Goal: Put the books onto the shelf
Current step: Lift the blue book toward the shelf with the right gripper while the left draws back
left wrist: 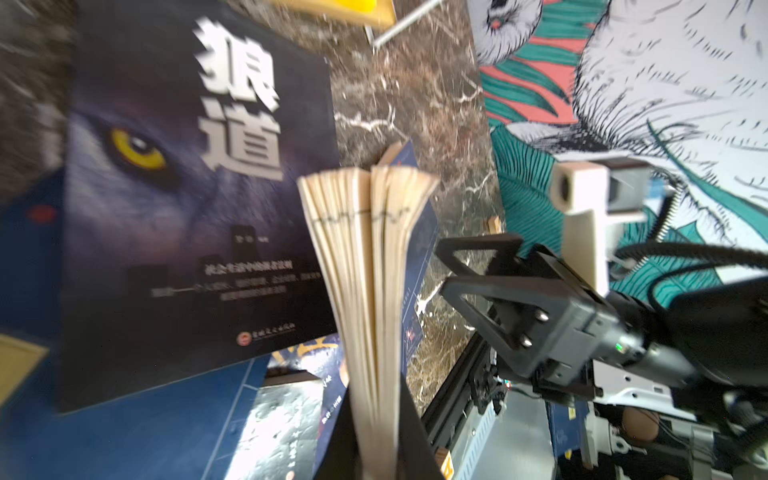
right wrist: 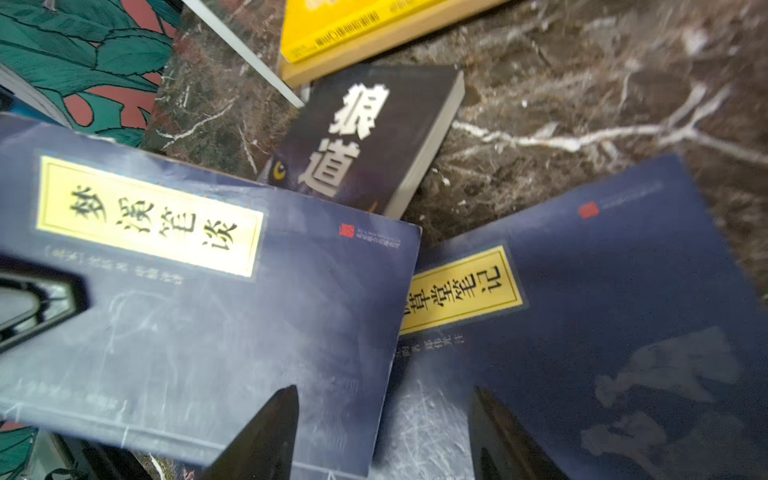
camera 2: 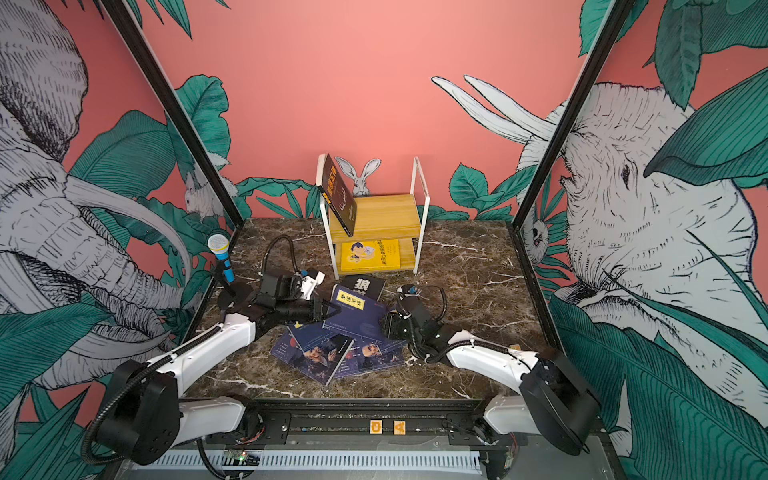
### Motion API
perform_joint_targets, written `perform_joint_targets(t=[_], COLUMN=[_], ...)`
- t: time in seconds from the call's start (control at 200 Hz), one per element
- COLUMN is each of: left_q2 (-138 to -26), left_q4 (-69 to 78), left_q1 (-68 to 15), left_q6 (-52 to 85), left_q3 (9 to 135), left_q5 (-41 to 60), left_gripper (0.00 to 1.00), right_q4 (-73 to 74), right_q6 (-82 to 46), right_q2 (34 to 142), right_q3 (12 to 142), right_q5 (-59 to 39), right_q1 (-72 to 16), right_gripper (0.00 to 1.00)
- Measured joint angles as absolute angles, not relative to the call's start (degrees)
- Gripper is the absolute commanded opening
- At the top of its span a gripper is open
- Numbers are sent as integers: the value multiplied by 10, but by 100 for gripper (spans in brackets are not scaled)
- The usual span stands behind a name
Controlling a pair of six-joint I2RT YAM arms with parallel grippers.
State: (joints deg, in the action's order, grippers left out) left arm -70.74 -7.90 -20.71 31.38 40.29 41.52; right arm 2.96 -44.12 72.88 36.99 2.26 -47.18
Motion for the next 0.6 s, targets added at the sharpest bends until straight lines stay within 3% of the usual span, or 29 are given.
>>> perform_joint_targets(t=[0.285, 0.6], left_q2=[-668, -635], left_q4=[-65, -12], left_q1=[-147, -99], left_q6=[336, 395], left_q3=[403, 403], left_q5=[453, 512], left_gripper=[0, 0], right_q4=[-20, 8], right_q6=[-278, -45], right_q2=[662, 724], right_q3=[444, 498], right_q5=[197, 344], right_q1=[-583, -714], right_gripper=[72, 73])
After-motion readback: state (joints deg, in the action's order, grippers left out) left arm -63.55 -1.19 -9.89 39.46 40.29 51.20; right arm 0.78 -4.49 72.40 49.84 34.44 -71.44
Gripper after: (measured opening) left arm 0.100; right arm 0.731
